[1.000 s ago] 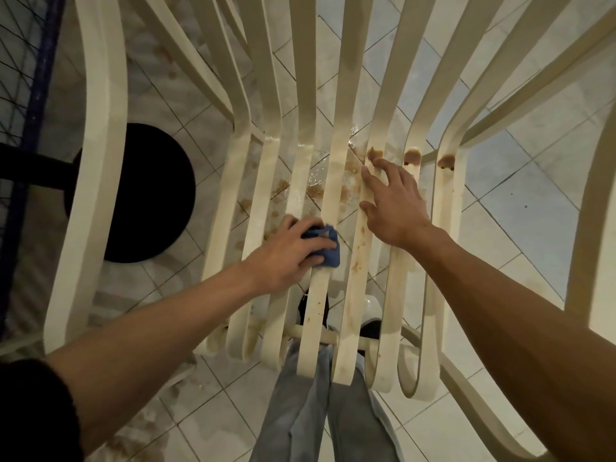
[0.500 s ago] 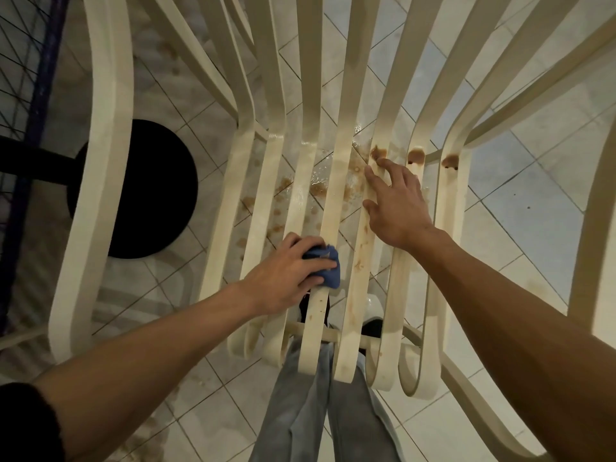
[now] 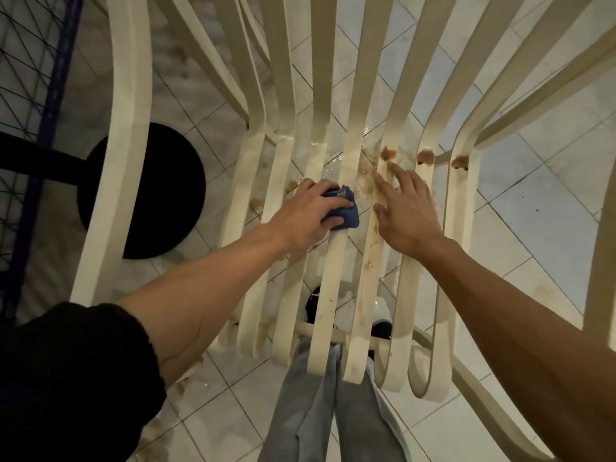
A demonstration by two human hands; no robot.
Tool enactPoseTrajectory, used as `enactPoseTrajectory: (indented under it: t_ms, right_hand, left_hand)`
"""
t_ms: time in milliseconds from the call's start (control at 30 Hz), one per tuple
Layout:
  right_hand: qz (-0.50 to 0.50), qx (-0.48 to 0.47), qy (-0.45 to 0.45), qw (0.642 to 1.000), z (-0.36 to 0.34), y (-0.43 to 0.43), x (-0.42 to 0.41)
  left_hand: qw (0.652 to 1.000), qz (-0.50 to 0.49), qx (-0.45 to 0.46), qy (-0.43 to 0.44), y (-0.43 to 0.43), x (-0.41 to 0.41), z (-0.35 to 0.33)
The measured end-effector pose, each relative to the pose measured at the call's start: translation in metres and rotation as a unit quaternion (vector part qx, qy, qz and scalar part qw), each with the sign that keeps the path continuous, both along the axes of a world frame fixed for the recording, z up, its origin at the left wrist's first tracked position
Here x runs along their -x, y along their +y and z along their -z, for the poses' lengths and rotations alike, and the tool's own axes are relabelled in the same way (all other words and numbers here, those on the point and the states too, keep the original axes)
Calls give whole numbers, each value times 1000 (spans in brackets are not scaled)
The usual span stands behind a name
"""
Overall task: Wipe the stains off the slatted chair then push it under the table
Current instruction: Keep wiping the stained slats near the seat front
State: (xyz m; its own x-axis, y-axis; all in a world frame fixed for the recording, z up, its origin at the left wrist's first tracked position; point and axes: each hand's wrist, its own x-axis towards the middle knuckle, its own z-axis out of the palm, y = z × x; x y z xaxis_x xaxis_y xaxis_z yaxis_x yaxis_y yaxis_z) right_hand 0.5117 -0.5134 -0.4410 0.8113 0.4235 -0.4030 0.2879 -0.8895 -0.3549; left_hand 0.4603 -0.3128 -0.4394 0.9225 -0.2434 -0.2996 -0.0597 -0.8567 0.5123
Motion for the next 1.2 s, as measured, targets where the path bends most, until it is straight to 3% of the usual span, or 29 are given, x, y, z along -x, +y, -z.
enactPoseTrajectory:
  t_ms: [300,500,733,1000,1200]
  right_hand:
    - [55,-43,34,997,-18,-20,72]
    - [-37,19,77,996,-20,-31,101]
    - [-83,64,69,992,-20,-32,102]
    - [-75,68,73,992,-21,-29,104]
    - [-66,66,75,993,-23,-27,103]
  left_hand:
    - [999,41,17,2,-9,81,-10]
    - [998,61,0,21,-10,92,-17]
    - [999,-45,-8,3,-20,78,-14]
    - [996,80,2,40,-15,132,-21]
    - [1000,-22,20,2,-25,121,-15]
